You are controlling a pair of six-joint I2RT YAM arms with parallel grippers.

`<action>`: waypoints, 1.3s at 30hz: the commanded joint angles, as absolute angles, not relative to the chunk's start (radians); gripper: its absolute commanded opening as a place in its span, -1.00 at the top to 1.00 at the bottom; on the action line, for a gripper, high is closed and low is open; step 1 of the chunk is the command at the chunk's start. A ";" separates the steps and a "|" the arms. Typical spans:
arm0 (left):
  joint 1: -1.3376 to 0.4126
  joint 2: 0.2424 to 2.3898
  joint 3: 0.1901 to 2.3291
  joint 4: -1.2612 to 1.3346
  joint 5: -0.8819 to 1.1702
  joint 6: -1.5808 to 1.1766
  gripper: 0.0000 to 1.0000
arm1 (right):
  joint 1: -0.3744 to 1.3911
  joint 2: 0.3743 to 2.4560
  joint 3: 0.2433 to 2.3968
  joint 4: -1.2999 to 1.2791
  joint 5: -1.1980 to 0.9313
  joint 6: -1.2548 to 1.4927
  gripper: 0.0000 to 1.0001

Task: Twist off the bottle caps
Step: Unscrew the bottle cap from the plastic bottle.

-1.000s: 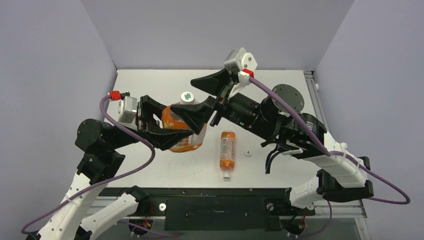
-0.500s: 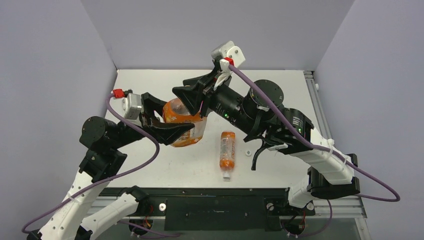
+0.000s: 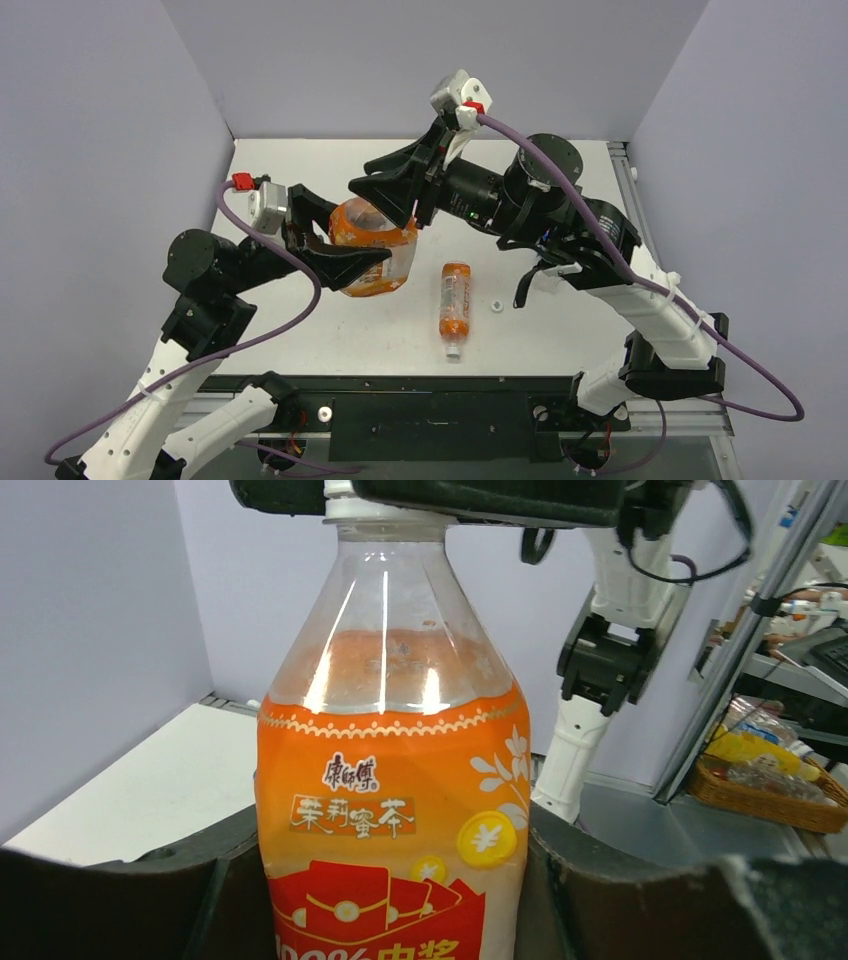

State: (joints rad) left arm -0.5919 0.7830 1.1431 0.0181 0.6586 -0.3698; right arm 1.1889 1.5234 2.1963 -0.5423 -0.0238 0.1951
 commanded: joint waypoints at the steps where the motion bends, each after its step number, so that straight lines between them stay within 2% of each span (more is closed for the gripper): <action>1: -0.595 0.771 1.189 0.120 0.833 -0.470 1.00 | 1.153 1.455 2.176 -0.462 -0.443 0.156 1.00; 5: -0.598 0.780 1.219 0.150 0.919 -0.537 1.00 | 1.108 1.463 2.163 -0.376 -0.794 0.209 1.00; 9: -0.607 0.779 1.245 0.161 0.951 -0.595 1.00 | 1.085 1.483 2.132 -0.137 -1.004 0.389 1.00; 15: -0.616 0.776 1.262 0.163 0.968 -0.622 1.00 | 1.070 1.511 2.114 0.104 -1.128 0.555 1.00; 18: -0.617 0.775 1.265 0.161 0.978 -0.618 1.00 | 1.048 1.529 2.134 0.118 -1.120 0.599 1.00; 19: -0.617 0.774 1.263 0.159 0.980 -0.611 1.00 | 1.029 1.532 2.142 0.079 -1.105 0.590 0.82; 20: -0.617 0.771 1.256 0.156 0.981 -0.605 1.00 | 1.019 1.531 2.159 0.045 -1.047 0.573 0.57; 21: -0.617 0.766 1.246 0.152 0.980 -0.593 1.00 | 1.004 1.523 2.169 -0.066 -1.011 0.508 0.19; 22: -0.616 0.765 1.241 0.149 0.976 -0.586 1.00 | 1.000 1.515 2.196 -0.128 -0.908 0.462 0.02; 23: -0.616 0.763 1.237 0.147 0.972 -0.571 1.00 | 1.005 1.498 2.206 -0.249 -0.855 0.366 -0.33; 25: -0.617 0.759 1.218 0.123 0.946 -0.532 1.00 | 1.031 1.463 2.211 -0.359 -0.669 0.262 -0.52; 31: -0.615 0.748 1.173 0.045 0.724 -0.324 1.00 | 1.244 1.432 2.216 -0.538 0.039 0.049 -0.59; 35: -0.615 0.745 1.150 0.017 0.599 -0.224 1.00 | 1.356 1.468 2.256 -0.580 0.315 0.023 -0.62; 39: -0.615 0.742 1.137 0.017 0.540 -0.170 1.00 | 1.375 1.514 2.286 -0.611 0.459 0.064 -0.60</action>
State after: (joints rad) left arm -0.6144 0.7521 1.1404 0.0170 0.6651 -0.2707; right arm 1.3632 1.4723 2.2517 -0.5518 0.1547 0.0792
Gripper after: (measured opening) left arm 0.496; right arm 0.809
